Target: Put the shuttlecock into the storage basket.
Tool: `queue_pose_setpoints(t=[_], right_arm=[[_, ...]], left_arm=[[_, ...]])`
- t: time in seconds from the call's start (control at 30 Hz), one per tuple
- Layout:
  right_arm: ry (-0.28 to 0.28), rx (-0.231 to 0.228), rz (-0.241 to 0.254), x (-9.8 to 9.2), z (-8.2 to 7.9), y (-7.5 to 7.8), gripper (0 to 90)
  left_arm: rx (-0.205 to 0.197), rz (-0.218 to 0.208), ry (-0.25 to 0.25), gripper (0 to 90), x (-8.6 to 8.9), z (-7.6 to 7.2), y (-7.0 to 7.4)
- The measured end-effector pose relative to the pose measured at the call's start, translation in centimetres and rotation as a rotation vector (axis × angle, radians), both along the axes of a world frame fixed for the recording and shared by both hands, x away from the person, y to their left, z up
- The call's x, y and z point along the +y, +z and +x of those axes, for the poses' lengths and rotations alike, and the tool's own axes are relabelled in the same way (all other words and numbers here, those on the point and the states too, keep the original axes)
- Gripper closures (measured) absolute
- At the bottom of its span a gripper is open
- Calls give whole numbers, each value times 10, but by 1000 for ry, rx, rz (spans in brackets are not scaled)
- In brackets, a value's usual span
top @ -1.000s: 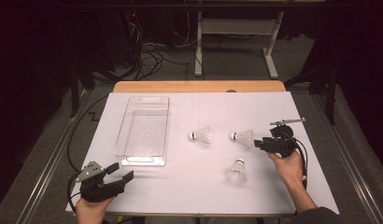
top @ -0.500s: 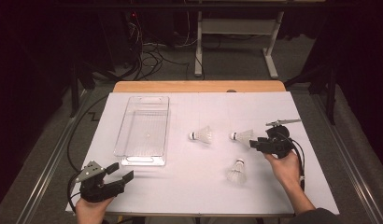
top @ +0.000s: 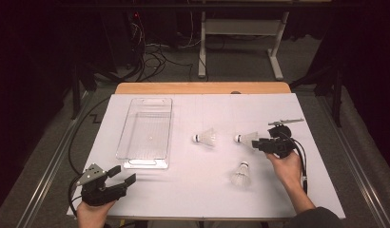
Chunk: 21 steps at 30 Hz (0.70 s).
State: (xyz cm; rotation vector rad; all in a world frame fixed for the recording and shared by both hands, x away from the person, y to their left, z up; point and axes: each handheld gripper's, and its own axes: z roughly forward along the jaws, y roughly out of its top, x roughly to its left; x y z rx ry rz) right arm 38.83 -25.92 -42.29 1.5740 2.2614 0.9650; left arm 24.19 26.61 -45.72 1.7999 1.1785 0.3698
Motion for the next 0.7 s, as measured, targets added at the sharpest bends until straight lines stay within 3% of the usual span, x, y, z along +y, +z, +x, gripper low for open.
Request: queue_pose_setpoints(t=[0.4,0.7], right_arm=[[13,11,-2,10,10,0,692],[4,-4,7,10,13,-1,761]], left_arm=[[-2,0,-2,295,0,0,0],[-3,-1,-2,295,0,0,0]])
